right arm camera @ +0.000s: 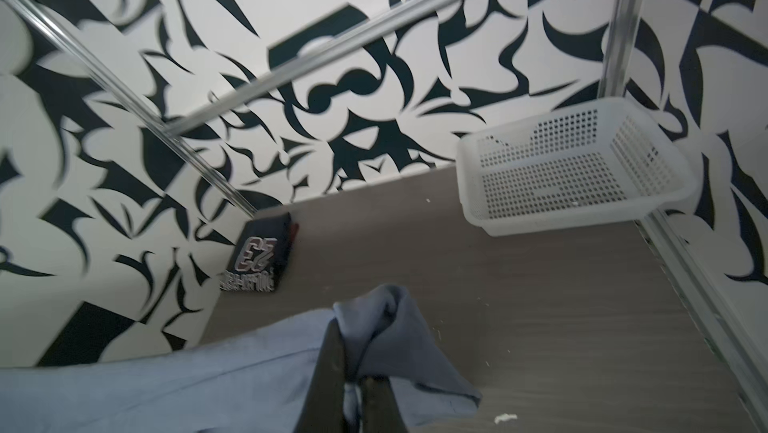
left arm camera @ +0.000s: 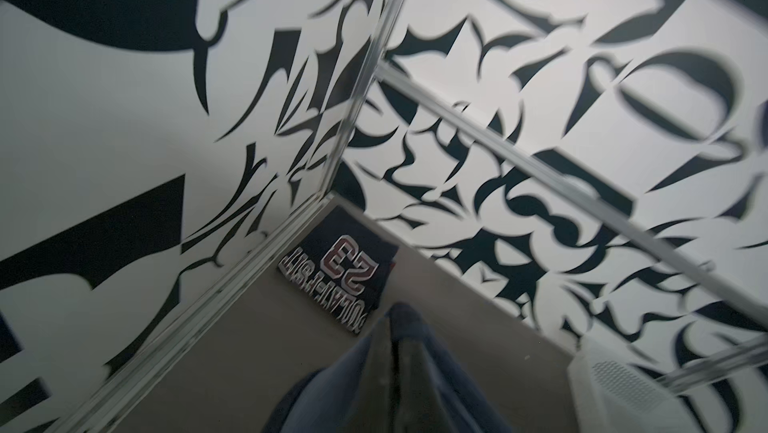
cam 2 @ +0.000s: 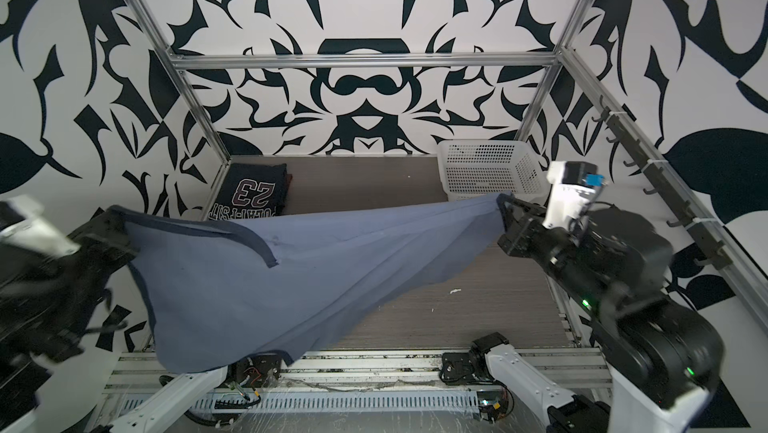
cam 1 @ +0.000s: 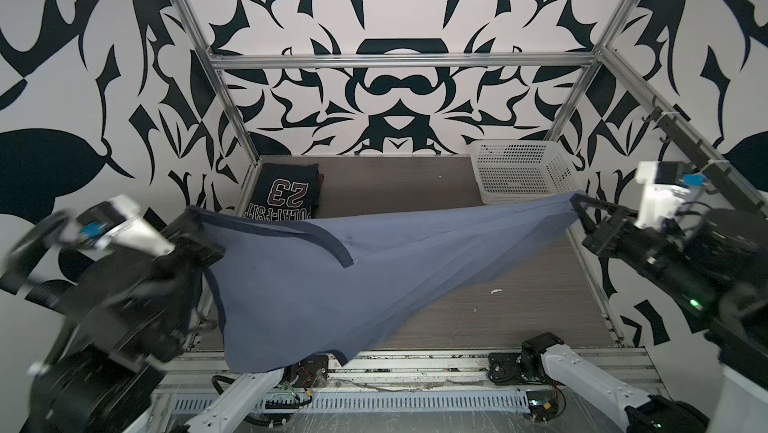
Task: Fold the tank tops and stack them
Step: 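Lift the blue-grey top and swing it up between both grippers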
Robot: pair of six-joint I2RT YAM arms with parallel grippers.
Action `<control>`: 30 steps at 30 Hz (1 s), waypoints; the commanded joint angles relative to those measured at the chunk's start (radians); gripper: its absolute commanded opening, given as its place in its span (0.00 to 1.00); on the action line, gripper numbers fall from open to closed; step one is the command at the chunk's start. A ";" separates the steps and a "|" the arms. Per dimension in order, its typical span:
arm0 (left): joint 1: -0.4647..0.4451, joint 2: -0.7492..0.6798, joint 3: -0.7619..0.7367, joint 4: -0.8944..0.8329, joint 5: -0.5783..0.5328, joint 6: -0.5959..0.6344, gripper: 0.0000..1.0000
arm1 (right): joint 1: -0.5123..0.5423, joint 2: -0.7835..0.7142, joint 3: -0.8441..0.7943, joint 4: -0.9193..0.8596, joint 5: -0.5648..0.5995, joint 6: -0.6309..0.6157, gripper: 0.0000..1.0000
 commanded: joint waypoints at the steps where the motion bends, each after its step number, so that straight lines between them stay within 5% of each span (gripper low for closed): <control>1: 0.000 0.185 -0.048 -0.119 -0.073 -0.038 0.00 | -0.002 0.074 -0.086 0.080 0.092 -0.057 0.00; 7: 0.010 0.226 -0.074 -0.022 0.058 0.005 0.00 | -0.002 0.070 -0.134 0.112 0.106 -0.101 0.00; 21: 0.011 -0.213 -0.156 0.149 0.256 0.041 0.00 | -0.002 -0.115 0.050 0.037 -0.026 -0.134 0.00; 30: 0.010 -0.175 -0.118 0.062 0.193 -0.013 0.00 | -0.002 -0.071 0.109 0.010 0.008 -0.112 0.00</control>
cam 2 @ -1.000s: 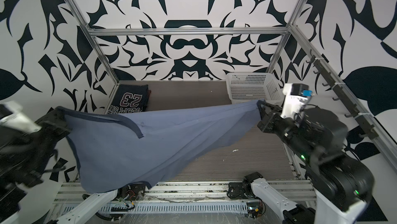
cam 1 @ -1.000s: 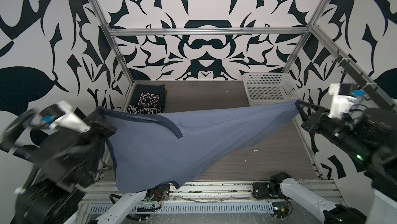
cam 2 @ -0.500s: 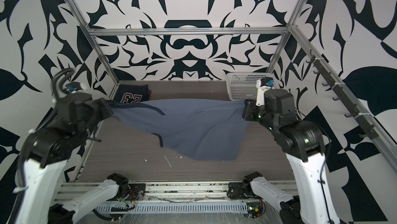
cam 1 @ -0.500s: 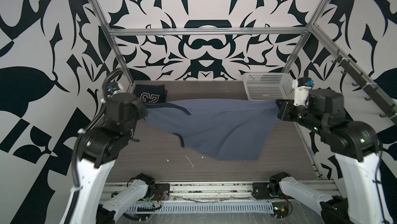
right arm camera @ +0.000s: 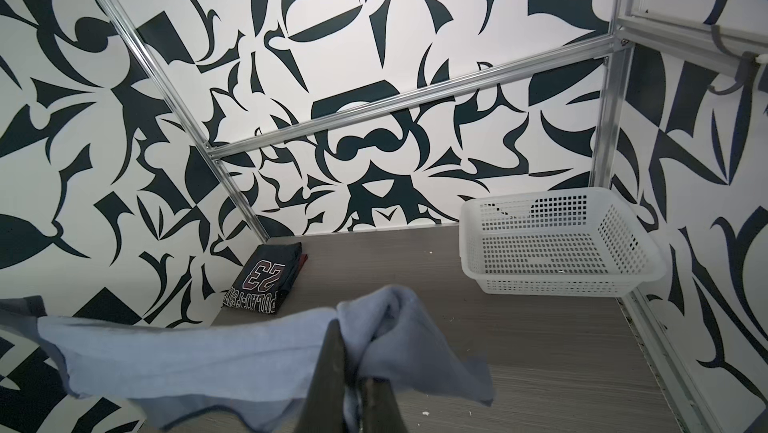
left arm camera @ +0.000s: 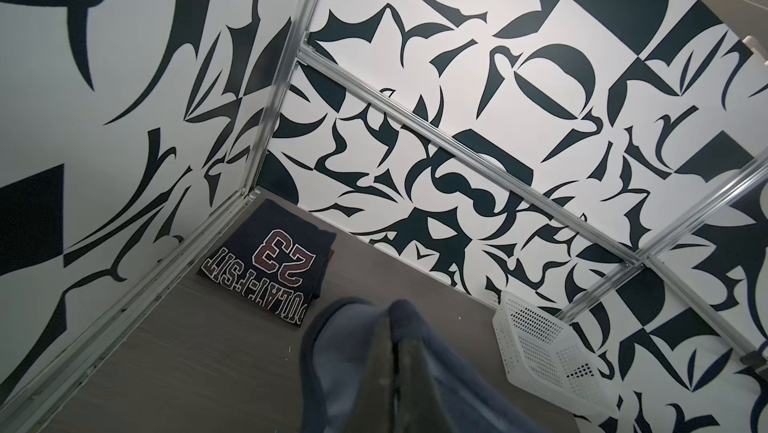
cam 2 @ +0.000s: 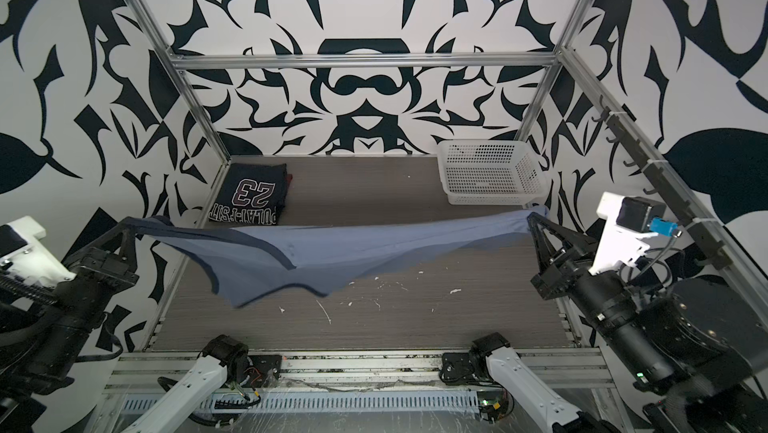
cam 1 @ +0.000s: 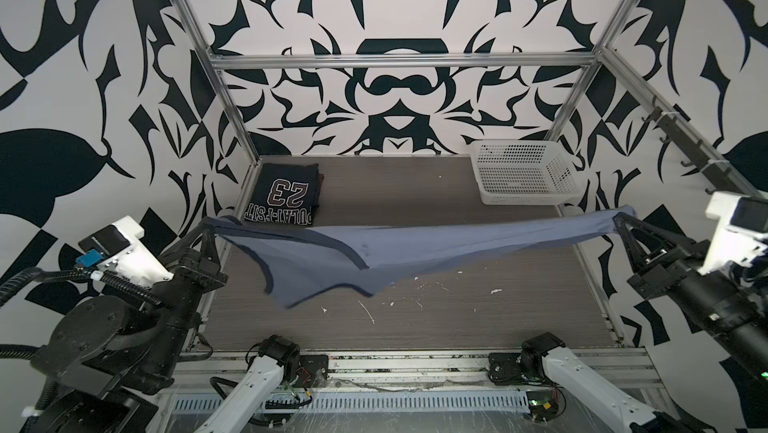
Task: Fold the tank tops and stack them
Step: 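Lift the blue-grey top and swing it up between both grippers, then lay the top flat, dragging both grippers toward the far edge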
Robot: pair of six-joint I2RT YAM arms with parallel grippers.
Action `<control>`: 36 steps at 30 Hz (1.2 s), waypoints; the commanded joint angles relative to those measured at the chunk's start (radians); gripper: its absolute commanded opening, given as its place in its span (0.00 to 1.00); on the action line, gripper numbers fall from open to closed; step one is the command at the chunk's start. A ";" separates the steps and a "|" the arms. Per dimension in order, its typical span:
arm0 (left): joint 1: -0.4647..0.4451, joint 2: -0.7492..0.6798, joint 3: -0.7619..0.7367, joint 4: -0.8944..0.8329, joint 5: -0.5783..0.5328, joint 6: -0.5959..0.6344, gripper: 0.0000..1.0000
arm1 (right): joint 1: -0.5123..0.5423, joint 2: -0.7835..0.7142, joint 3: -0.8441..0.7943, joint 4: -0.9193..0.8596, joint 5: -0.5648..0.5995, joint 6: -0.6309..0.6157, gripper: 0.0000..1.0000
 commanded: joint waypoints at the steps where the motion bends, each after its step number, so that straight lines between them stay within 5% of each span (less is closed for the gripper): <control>1: 0.004 0.100 -0.043 -0.083 -0.098 -0.057 0.00 | -0.002 0.087 -0.071 0.038 0.058 0.004 0.00; 7: 0.013 0.407 -0.232 -0.124 -0.260 -0.184 0.00 | -0.002 0.219 -0.436 0.279 0.121 -0.028 0.00; 11: 0.144 0.642 -0.346 -0.026 -0.131 -0.216 0.00 | -0.005 0.377 -0.636 0.462 0.089 -0.030 0.00; 15: 0.259 0.916 -0.353 0.075 -0.015 -0.204 0.00 | -0.028 0.632 -0.648 0.559 0.041 0.001 0.00; 20: 0.287 1.182 -0.223 0.119 0.006 -0.158 0.00 | -0.063 0.896 -0.536 0.588 0.013 0.031 0.00; 22: 0.299 1.252 -0.170 0.126 0.028 -0.142 0.11 | -0.074 0.964 -0.495 0.598 0.011 0.038 0.00; 26: 0.301 1.310 -0.076 0.069 0.015 -0.135 0.57 | -0.091 1.051 -0.424 0.596 0.003 0.042 0.00; 31: 0.202 1.185 -0.120 0.081 0.039 -0.117 0.73 | -0.102 1.085 -0.396 0.599 -0.007 0.042 0.00; 36: 0.055 1.126 -0.211 0.158 0.240 -0.143 0.75 | -0.114 1.087 -0.399 0.603 0.004 0.042 0.00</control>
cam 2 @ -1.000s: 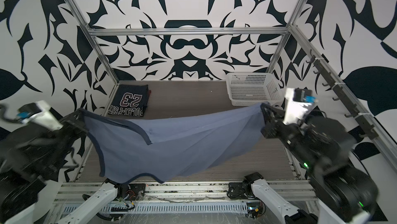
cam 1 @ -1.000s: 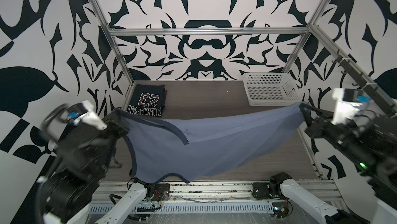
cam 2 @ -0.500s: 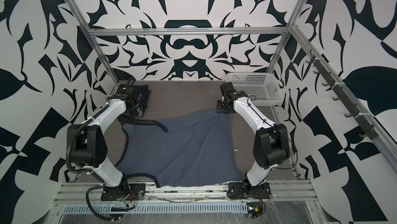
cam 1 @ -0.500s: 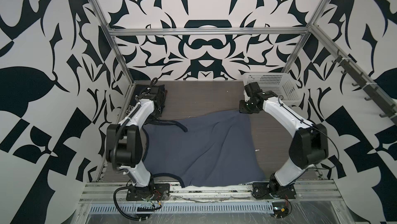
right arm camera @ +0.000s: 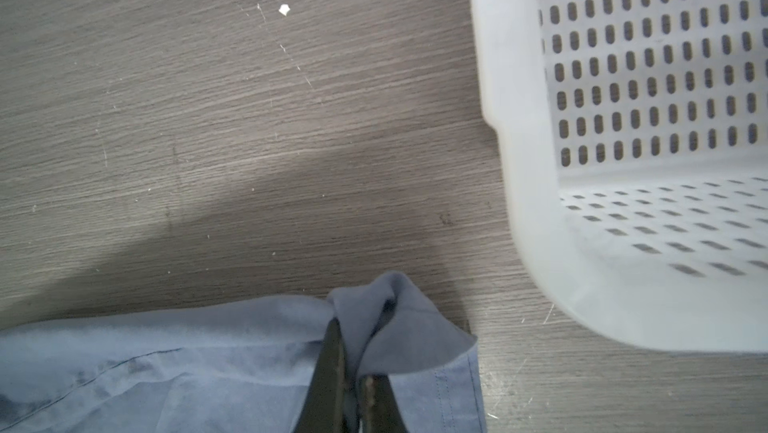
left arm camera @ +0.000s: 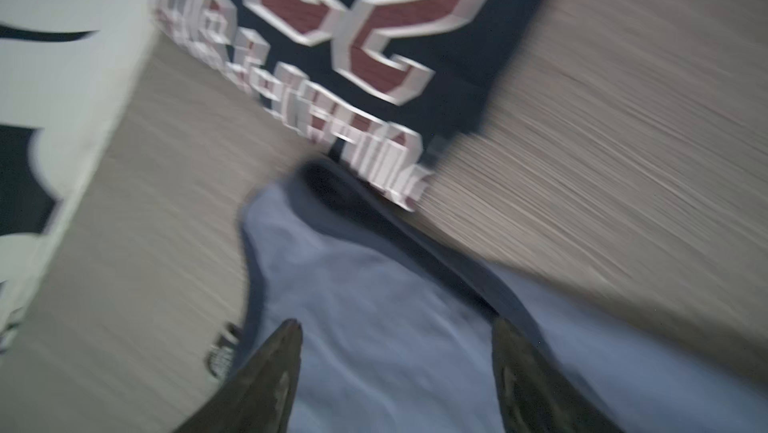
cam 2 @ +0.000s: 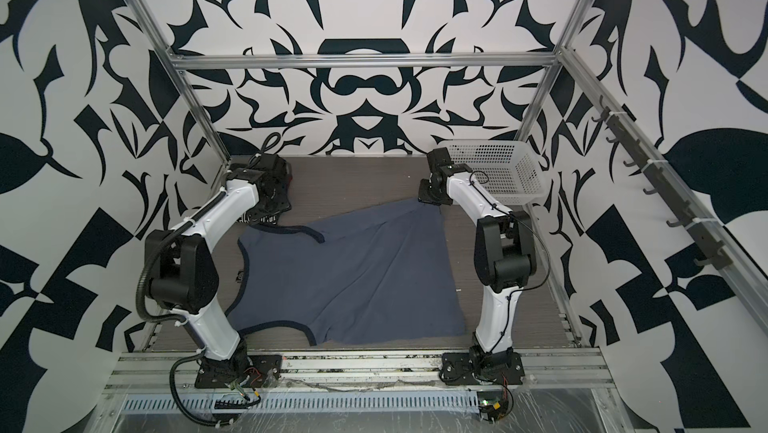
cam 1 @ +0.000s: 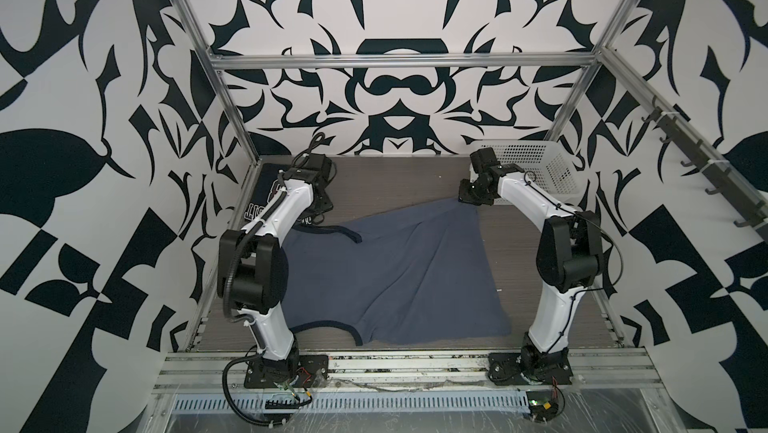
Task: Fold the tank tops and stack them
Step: 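Lay the top flat, dragging both grippers toward the far edge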
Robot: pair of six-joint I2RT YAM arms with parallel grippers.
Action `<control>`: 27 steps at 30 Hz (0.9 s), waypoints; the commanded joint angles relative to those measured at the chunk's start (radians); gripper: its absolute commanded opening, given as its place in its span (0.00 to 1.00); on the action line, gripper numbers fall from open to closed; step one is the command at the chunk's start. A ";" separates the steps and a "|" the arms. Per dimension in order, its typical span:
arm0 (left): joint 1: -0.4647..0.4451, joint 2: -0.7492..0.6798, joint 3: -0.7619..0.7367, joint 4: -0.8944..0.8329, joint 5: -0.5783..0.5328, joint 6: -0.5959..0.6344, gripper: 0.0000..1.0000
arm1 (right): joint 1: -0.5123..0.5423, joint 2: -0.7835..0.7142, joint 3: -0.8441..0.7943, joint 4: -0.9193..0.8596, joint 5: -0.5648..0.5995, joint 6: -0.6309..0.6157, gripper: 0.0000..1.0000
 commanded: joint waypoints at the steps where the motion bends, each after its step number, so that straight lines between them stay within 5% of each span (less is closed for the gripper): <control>1: -0.081 -0.022 -0.067 0.035 0.167 -0.027 0.75 | -0.010 -0.021 0.035 0.016 0.009 0.013 0.00; 6: -0.141 0.063 -0.090 0.159 0.300 -0.029 0.69 | -0.023 -0.013 0.034 0.013 0.012 0.019 0.00; 20: -0.186 0.220 -0.050 0.194 0.394 -0.045 0.54 | -0.030 -0.012 0.014 0.026 0.017 0.016 0.00; 27: -0.187 0.239 -0.041 0.206 0.376 -0.047 0.29 | -0.030 -0.007 0.013 0.027 0.012 0.016 0.00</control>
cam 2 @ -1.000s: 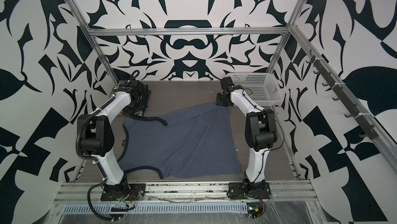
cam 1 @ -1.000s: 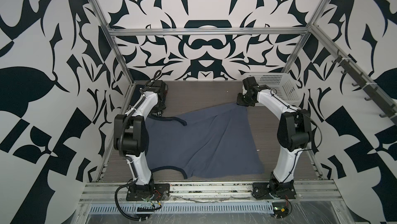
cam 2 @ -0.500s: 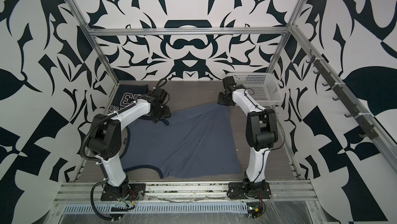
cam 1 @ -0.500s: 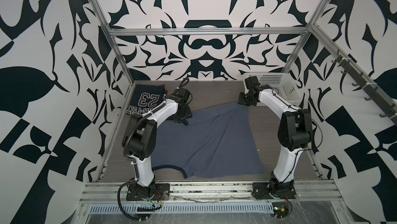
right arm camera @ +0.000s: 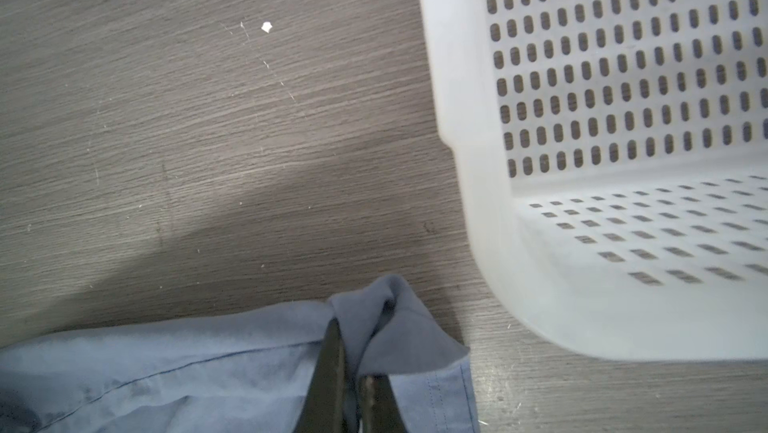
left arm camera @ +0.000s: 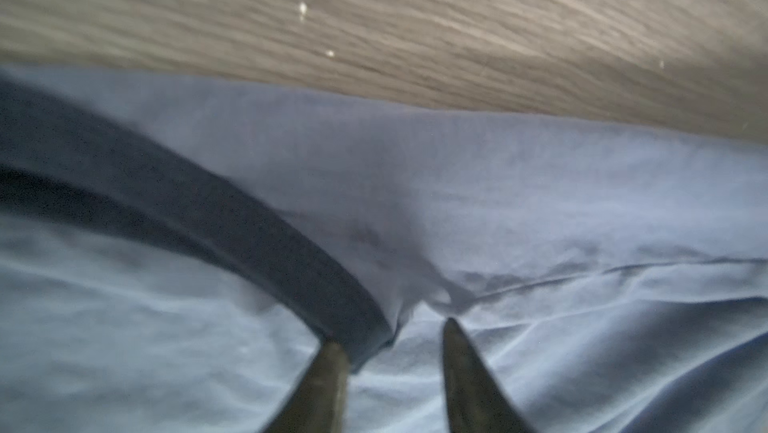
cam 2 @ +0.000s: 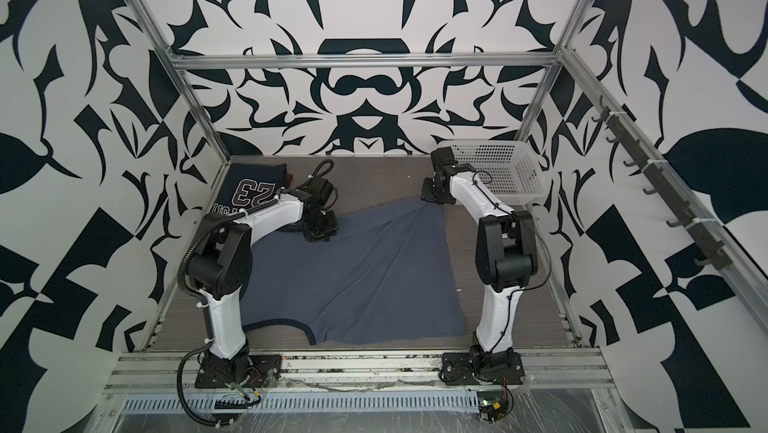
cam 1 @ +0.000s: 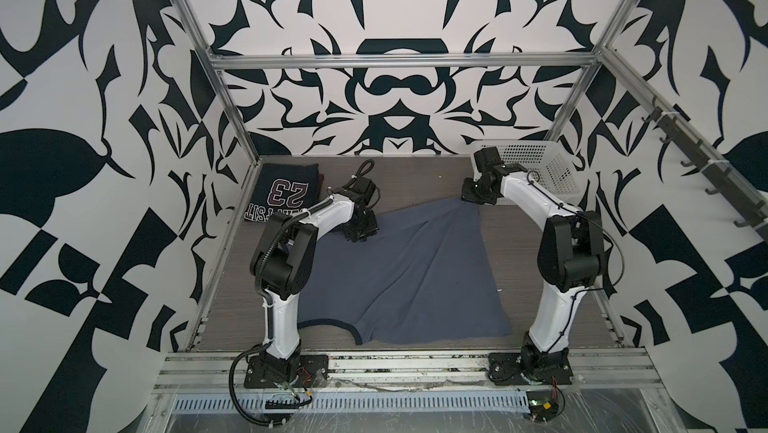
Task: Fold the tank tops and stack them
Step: 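Lay the top flat, dragging both grippers toward the far edge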
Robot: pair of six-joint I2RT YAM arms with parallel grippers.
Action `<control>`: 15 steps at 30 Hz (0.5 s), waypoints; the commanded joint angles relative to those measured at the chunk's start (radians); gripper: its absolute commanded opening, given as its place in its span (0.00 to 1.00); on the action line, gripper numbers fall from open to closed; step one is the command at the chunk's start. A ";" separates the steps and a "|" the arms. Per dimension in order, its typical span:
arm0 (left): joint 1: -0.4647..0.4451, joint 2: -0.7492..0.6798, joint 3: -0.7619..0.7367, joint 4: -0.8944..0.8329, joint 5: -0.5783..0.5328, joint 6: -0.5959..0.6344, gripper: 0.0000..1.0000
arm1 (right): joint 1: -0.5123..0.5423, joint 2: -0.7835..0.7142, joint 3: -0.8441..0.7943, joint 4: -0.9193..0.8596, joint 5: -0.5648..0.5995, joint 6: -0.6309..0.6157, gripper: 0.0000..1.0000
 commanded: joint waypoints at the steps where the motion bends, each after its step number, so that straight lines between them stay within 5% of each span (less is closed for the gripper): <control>1: 0.000 0.017 0.033 0.001 -0.005 -0.007 0.25 | -0.006 -0.007 0.015 0.017 0.011 0.009 0.00; 4: 0.006 -0.001 0.060 -0.008 -0.051 0.004 0.10 | -0.006 0.006 0.027 0.013 0.018 0.006 0.00; 8: 0.065 -0.067 0.098 0.021 -0.098 0.021 0.01 | -0.012 0.032 0.060 0.000 0.019 -0.004 0.00; 15: 0.201 0.025 0.246 0.077 0.049 0.041 0.02 | -0.019 0.098 0.136 -0.003 0.000 -0.021 0.00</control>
